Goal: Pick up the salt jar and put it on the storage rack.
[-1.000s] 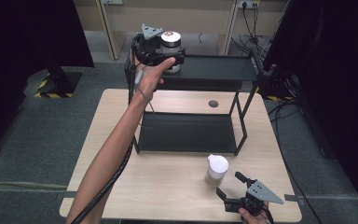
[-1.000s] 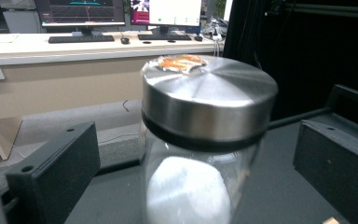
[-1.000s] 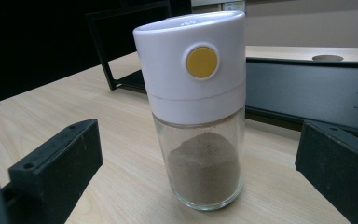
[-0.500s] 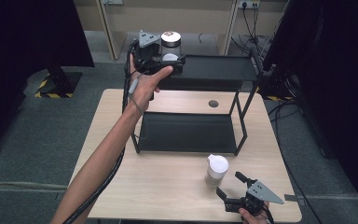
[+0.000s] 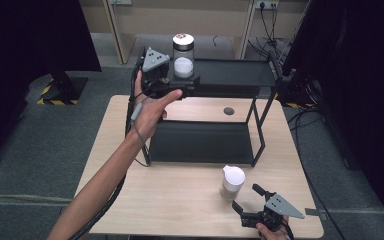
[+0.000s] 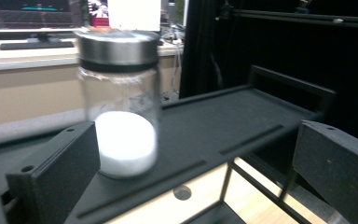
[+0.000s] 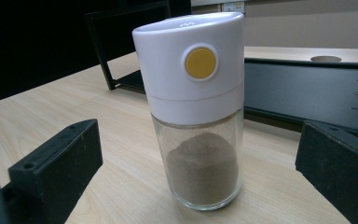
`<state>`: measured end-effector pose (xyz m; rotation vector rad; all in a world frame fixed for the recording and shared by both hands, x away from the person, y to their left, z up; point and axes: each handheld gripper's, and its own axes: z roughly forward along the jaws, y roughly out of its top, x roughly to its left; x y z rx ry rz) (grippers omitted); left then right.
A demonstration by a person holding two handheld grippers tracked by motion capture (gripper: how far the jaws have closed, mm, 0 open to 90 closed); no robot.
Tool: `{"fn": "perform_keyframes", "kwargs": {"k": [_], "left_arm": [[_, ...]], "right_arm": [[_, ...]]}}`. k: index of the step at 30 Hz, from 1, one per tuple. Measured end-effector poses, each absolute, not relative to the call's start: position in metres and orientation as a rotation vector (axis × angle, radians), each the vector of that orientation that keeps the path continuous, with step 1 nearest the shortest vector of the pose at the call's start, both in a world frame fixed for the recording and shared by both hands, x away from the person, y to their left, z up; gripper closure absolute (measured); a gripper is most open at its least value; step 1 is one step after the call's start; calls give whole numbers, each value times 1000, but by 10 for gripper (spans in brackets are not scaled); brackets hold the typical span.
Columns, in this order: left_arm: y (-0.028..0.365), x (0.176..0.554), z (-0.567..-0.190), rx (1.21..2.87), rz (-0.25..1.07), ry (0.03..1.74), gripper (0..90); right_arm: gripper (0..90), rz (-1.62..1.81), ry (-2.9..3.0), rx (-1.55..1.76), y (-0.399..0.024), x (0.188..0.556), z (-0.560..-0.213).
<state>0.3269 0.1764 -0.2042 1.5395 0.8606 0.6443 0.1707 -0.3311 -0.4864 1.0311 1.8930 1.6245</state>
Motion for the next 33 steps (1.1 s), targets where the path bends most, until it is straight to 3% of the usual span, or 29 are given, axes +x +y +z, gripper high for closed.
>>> {"fn": "perform_keyframes", "kwargs": {"k": [19, 33], "left_arm": [[192, 301, -254, 1541, 522, 725, 0], [195, 287, -296, 1543, 503, 679, 0]], "right_arm": [[5, 1630, 1889, 1035, -332, 171, -487], [5, 1638, 1891, 1039, -331, 172, -487]]}}
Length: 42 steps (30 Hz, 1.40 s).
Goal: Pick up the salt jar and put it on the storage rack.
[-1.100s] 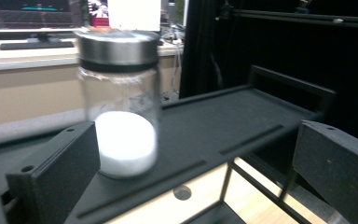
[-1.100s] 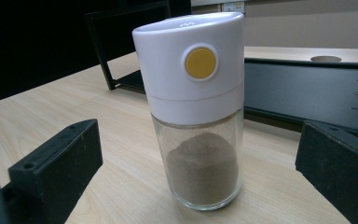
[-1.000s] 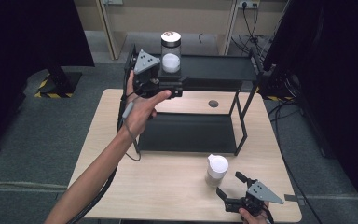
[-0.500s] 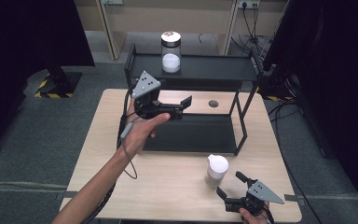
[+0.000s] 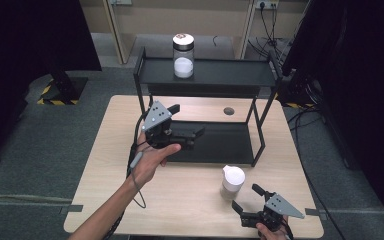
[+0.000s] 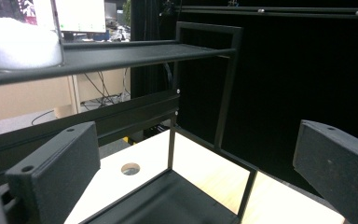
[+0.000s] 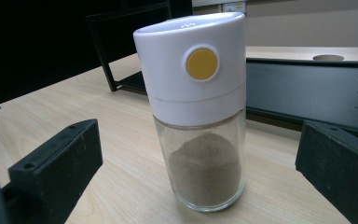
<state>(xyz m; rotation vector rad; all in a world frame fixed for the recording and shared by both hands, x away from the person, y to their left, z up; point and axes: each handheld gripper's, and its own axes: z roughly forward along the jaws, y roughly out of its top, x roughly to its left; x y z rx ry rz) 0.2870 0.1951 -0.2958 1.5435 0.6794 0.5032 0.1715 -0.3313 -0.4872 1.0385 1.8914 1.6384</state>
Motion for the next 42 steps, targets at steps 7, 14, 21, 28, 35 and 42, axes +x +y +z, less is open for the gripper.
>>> {"fn": "perform_keyframes", "kwargs": {"k": [7, 14, 21, 28, 35, 42], "left_arm": [[194, 279, -314, 1558, 490, 651, 0], [194, 269, -331, 1562, 488, 630, 0], [192, 265, -352, 1576, 474, 636, 0], [191, 261, -368, 1585, 472, 638, 0], [192, 255, -384, 1601, 465, 644, 0], [194, 251, -397, 1609, 467, 640, 0]], "right_arm": [[5, 1638, 1891, 1036, -331, 171, -487], [5, 1637, 1891, 1036, -331, 171, -487], [5, 1635, 1893, 1035, -331, 171, -487], [5, 1635, 1893, 1034, -331, 171, -487], [5, 1634, 1891, 1033, -331, 171, -487], [5, 1634, 1893, 1031, -331, 171, -487]]}}
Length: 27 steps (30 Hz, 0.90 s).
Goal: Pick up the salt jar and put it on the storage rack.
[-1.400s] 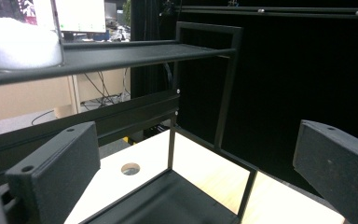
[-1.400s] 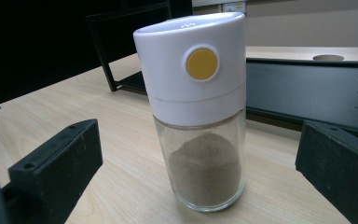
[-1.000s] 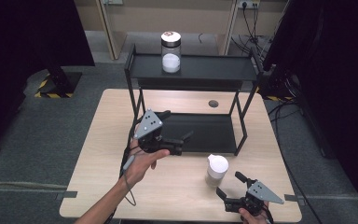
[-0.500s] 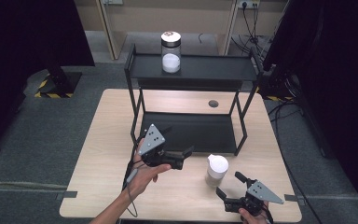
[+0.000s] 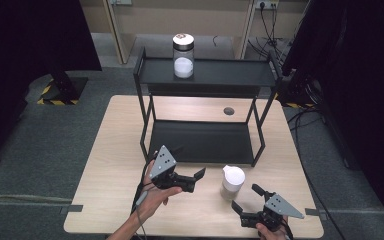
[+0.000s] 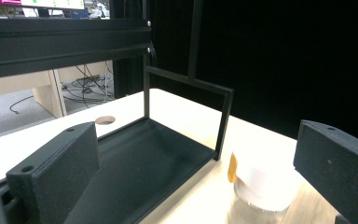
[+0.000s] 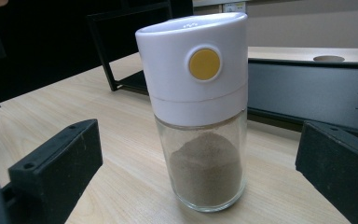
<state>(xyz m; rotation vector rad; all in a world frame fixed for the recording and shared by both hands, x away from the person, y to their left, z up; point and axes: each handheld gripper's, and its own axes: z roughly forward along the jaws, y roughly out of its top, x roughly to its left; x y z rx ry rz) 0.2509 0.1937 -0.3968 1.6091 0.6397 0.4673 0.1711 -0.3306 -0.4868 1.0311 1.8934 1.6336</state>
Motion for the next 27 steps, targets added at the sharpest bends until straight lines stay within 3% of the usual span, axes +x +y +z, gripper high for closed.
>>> {"fn": "perform_keyframes", "kwargs": {"k": [27], "left_arm": [[206, 233, -452, 1642, 424, 694, 0]], "right_arm": [[5, 1634, 1893, 1032, -330, 171, -487]]}}
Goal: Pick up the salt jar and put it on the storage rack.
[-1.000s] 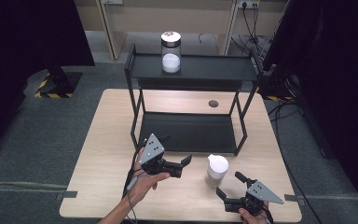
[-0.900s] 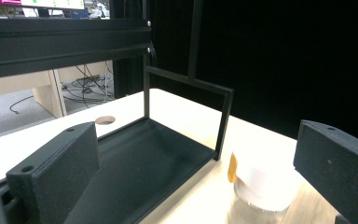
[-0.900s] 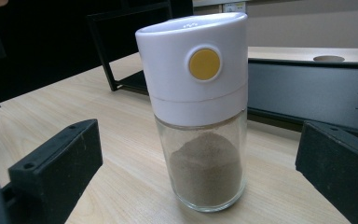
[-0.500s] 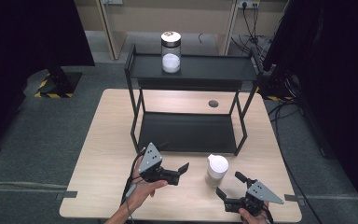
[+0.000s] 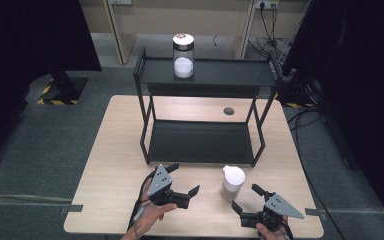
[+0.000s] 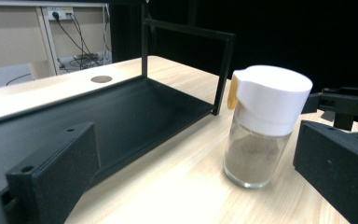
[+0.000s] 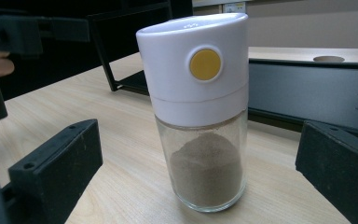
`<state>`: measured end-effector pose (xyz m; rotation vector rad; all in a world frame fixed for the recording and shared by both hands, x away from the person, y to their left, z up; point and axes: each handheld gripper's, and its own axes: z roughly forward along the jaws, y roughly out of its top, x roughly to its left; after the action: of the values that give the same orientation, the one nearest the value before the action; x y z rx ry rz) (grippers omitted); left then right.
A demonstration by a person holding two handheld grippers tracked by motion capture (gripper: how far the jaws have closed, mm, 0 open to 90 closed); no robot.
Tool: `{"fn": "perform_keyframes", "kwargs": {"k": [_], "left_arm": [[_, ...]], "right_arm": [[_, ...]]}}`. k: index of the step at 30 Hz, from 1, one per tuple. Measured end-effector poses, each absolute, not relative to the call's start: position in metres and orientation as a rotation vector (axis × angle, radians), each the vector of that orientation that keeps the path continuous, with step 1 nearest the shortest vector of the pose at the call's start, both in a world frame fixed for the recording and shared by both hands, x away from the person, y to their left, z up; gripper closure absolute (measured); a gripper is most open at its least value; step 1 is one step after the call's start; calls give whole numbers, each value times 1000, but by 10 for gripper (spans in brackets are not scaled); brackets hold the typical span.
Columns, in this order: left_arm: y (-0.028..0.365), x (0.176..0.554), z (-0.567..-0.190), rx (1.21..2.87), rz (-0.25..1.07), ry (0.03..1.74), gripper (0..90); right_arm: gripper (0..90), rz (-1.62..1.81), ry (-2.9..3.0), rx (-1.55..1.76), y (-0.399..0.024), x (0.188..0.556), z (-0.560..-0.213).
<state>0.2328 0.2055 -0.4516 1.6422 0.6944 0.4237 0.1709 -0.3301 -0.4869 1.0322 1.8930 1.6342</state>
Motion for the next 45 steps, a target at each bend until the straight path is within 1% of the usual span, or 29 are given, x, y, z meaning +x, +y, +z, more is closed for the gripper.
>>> {"fn": "perform_keyframes", "kwargs": {"k": [8, 24, 45], "left_arm": [[210, 229, -467, 1636, 411, 716, 0], [212, 216, -480, 1665, 421, 742, 0], [215, 210, -485, 1669, 433, 764, 1]], "right_arm": [[5, 1635, 1900, 1033, -329, 172, -487], [5, 1636, 1901, 1025, -329, 171, -487], [5, 1641, 1902, 1017, -330, 171, -487]]}}
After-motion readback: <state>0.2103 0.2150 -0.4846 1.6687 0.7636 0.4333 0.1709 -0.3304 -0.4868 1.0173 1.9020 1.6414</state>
